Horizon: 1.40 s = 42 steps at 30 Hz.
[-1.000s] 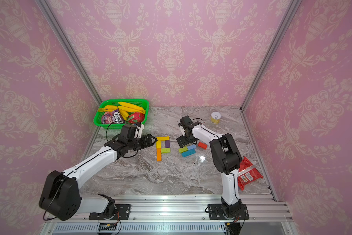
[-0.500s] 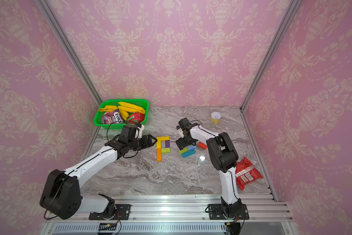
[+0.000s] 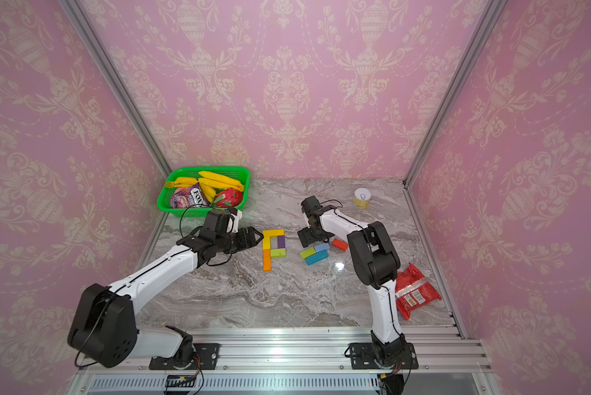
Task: Assemble the letter p with building blocks
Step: Pick up the building block from the center of the board, then place the building block at the center of the board.
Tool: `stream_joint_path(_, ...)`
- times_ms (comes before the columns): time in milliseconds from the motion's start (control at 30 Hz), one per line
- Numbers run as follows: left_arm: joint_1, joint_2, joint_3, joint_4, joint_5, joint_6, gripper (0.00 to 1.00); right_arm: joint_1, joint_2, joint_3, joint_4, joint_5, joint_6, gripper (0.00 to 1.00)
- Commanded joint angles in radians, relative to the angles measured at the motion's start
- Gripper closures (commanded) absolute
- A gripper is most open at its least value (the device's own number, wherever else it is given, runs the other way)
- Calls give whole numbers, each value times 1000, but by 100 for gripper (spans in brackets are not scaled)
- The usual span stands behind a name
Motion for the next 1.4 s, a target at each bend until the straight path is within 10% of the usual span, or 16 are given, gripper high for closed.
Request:
stream_joint_path(0, -2, 25, -8, -18, 20, 4, 20, -28, 30, 82, -8, 8, 81, 35)
stream_joint_path(700, -2, 58, 3, -34, 25, 4, 21, -57, 145, 199, -105, -46, 261, 29)
stream_joint_path(867, -2, 53, -3, -31, 24, 1, 21, -58, 139, 173, -70, -49, 289, 13)
stream_joint_path(967, -2, 47, -6, -40, 19, 9, 21, -58, 116, 159, -49, -58, 271, 0)
stream_joint_path(1367, -2, 55, -13, -23, 23, 5, 21, -61, -129, 25, 45, -16, 280, 0)
